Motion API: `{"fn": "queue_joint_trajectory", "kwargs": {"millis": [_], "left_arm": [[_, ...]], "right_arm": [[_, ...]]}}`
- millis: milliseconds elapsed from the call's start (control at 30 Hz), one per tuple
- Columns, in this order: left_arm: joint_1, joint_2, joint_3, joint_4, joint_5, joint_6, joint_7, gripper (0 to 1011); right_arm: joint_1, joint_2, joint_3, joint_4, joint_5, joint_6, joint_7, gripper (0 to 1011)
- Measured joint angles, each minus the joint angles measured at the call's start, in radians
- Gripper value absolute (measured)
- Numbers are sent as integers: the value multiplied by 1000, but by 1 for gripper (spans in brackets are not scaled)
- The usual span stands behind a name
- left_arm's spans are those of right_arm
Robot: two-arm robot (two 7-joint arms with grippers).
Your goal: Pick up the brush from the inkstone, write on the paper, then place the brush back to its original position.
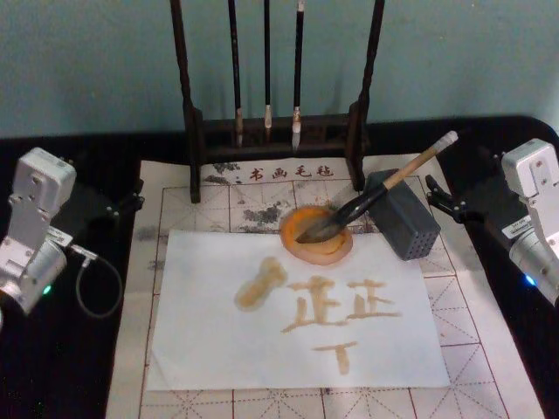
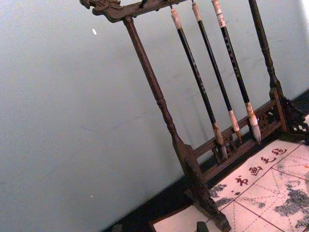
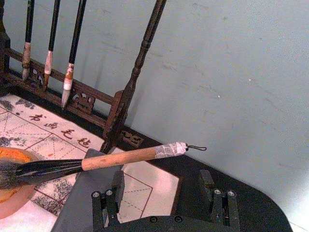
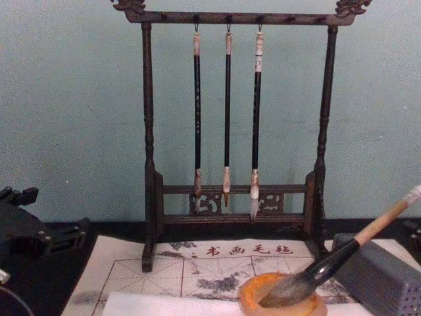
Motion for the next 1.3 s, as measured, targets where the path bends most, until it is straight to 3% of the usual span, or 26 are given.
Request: {"fn": "queue_joint_trajectory", "kwargs": {"millis": [1300], "left_arm": [[0, 0, 0, 0, 0, 0, 0, 1001]], "right_arm": [[0, 0, 0, 0, 0, 0, 0, 1000]]}}
